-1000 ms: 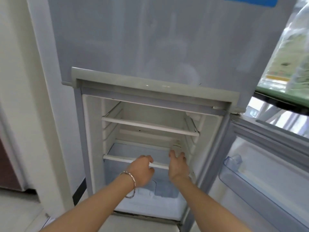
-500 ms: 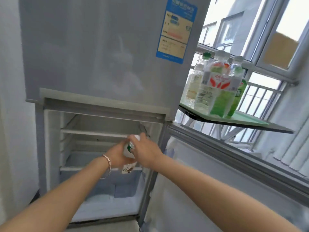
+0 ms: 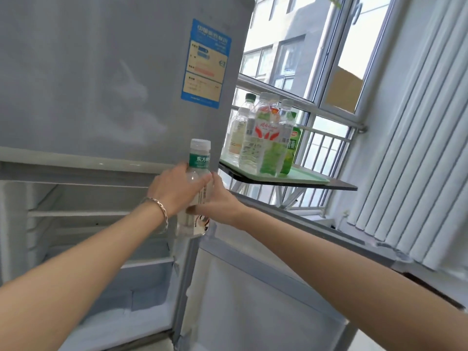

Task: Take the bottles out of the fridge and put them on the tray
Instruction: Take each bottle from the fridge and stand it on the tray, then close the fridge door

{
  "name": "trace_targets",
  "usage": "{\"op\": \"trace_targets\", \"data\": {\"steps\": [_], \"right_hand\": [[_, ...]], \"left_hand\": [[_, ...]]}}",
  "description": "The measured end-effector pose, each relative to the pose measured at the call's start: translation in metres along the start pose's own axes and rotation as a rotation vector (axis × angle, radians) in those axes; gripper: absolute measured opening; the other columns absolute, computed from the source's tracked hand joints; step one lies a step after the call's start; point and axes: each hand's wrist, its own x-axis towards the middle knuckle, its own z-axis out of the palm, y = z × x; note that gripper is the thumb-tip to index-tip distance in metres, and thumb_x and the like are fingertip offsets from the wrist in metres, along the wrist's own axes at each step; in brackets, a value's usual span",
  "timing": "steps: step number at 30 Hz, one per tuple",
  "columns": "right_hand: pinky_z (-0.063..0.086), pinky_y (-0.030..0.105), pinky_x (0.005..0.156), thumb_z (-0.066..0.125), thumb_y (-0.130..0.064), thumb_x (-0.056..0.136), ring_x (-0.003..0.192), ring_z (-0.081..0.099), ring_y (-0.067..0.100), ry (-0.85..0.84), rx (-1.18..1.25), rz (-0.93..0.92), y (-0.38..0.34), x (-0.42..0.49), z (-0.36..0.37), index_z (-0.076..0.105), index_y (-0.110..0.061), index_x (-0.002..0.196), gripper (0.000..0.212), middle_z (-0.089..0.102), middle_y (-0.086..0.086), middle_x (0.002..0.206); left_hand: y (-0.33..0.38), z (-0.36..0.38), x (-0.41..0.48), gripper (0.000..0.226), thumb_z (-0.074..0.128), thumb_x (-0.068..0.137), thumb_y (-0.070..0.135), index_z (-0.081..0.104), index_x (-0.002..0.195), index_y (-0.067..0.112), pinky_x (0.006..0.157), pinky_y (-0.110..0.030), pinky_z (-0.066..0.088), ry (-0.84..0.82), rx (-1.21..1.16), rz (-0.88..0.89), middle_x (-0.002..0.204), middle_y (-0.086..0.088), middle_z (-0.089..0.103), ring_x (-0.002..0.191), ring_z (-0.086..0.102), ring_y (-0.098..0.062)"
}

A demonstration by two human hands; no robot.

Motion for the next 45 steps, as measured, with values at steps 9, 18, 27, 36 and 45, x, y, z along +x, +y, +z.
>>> {"op": "trace_targets", "data": {"steps": [9, 18, 27, 36, 45], "right_hand": [[0.060, 0.037, 0.076, 0.087, -0.025, 0.067, 0.098, 0.066, 0.024, 0.587, 0.108, -0.112, 0.008, -0.010, -0.118, 0.033, -0.010, 0.128, 0.083, 0.058, 0.012, 0.119], [0.036, 0.002, 0.040, 0.070, -0.012, 0.085, 0.067, 0.050, -0.002, 0.849, -0.003, -0.060, 0.087, 0.028, -0.227, 0.048, -0.009, 0.130, 0.050, 0.057, 0.004, 0.100], [0.058, 0.040, 0.079, 0.058, -0.021, 0.091, 0.088, 0.067, 0.026, 0.702, 0.063, -0.032, 0.147, 0.095, -0.220, 0.057, -0.016, 0.113, 0.023, 0.068, 0.012, 0.105], [0.056, 0.035, 0.078, 0.071, -0.026, 0.083, 0.088, 0.061, 0.017, 0.811, -0.159, -0.098, 0.150, 0.051, -0.205, 0.053, -0.013, 0.122, 0.045, 0.061, 0.003, 0.108], [0.036, 0.029, 0.104, 0.041, -0.025, 0.101, 0.127, 0.052, 0.021, 0.124, -0.624, 0.112, 0.138, -0.046, -0.129, 0.053, -0.018, 0.138, 0.040, 0.057, 0.002, 0.141]], "left_hand": [[0.120, 0.018, 0.038, 0.048, 0.061, 0.085, 0.048, 0.046, 0.120, 0.018, 0.085, -0.035, 0.054, 0.037, -0.438, 0.234, 0.122, -0.003, 0.051, 0.103, 0.058, -0.020], [0.214, 0.120, 0.084, 0.051, 0.044, 0.098, 0.039, 0.042, 0.139, 0.008, 0.085, -0.031, 0.054, -0.257, -0.482, 0.304, 0.126, -0.009, 0.060, 0.098, 0.061, -0.017], [0.202, 0.171, 0.099, 0.034, 0.040, 0.101, 0.026, 0.056, 0.126, 0.010, 0.079, -0.020, 0.049, -0.314, -0.507, 0.280, 0.107, -0.006, 0.063, 0.095, 0.059, -0.017], [0.165, 0.156, 0.064, 0.016, 0.046, 0.093, 0.009, 0.062, 0.094, 0.007, 0.077, -0.032, 0.052, -0.155, -0.273, 0.379, 0.094, -0.007, 0.065, 0.081, 0.059, -0.021], [0.082, 0.157, 0.019, 0.061, 0.023, 0.097, 0.051, 0.018, 0.152, 0.027, 0.120, -0.048, 0.007, -0.638, 0.312, 0.347, 0.162, 0.001, 0.015, 0.150, 0.010, -0.019]]}}
